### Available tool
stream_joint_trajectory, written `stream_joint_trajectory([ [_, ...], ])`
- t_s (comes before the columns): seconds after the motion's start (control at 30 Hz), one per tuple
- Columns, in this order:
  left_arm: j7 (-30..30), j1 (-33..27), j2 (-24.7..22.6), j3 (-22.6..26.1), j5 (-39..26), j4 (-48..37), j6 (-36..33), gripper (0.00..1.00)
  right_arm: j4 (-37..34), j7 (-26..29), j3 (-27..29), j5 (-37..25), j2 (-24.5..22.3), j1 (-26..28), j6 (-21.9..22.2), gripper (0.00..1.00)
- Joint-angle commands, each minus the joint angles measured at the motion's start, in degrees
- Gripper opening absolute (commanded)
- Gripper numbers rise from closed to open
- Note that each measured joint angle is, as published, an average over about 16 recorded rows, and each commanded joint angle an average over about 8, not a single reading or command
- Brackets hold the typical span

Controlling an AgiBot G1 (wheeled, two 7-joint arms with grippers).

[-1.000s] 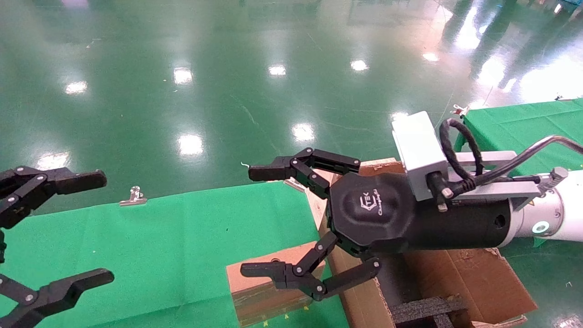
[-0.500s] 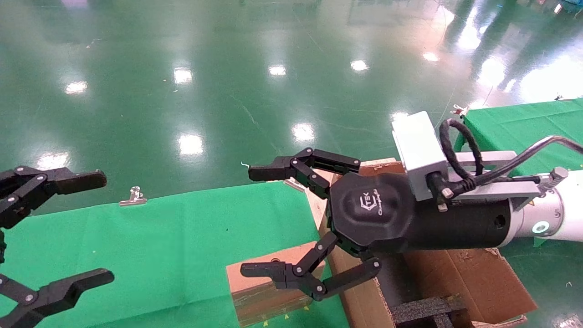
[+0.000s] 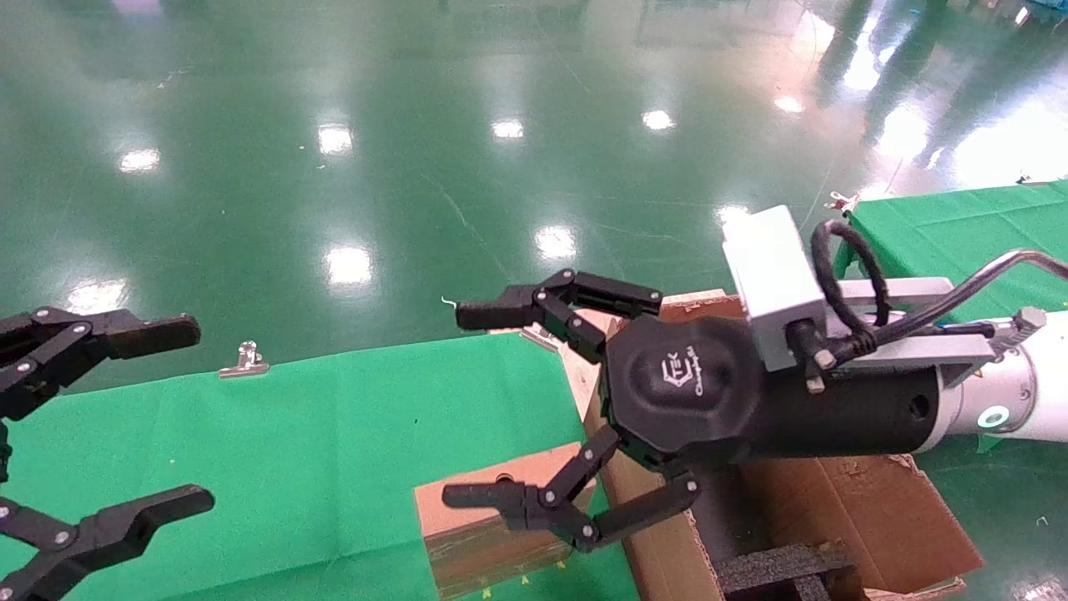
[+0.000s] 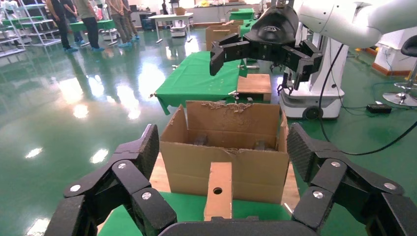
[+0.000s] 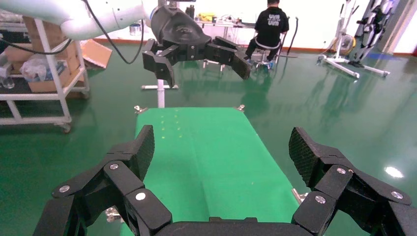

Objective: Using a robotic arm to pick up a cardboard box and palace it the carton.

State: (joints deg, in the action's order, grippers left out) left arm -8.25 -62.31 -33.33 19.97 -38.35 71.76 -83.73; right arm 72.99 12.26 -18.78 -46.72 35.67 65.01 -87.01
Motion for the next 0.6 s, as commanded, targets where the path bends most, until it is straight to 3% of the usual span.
stream_joint_trajectory([
  [0.03, 0.0, 0.0, 0.0, 0.0, 0.0, 0.0, 0.0, 0.0, 0.05, 0.3, -0.48, -0.97, -0.01, 0.62, -0.25, 1.0],
  [0.37, 0.0, 0.0, 0.0, 0.0, 0.0, 0.0, 0.0, 0.0, -5.96, 4.1, -13.16, -18.07, 4.97, 14.45, -3.78, 1.0],
  [0.6, 0.0, 0.0, 0.0, 0.01, 0.0, 0.0, 0.0, 0.0, -13.79, 2.85, -24.05, -24.69, 9.62, 22.13, -4.21, 1.0],
])
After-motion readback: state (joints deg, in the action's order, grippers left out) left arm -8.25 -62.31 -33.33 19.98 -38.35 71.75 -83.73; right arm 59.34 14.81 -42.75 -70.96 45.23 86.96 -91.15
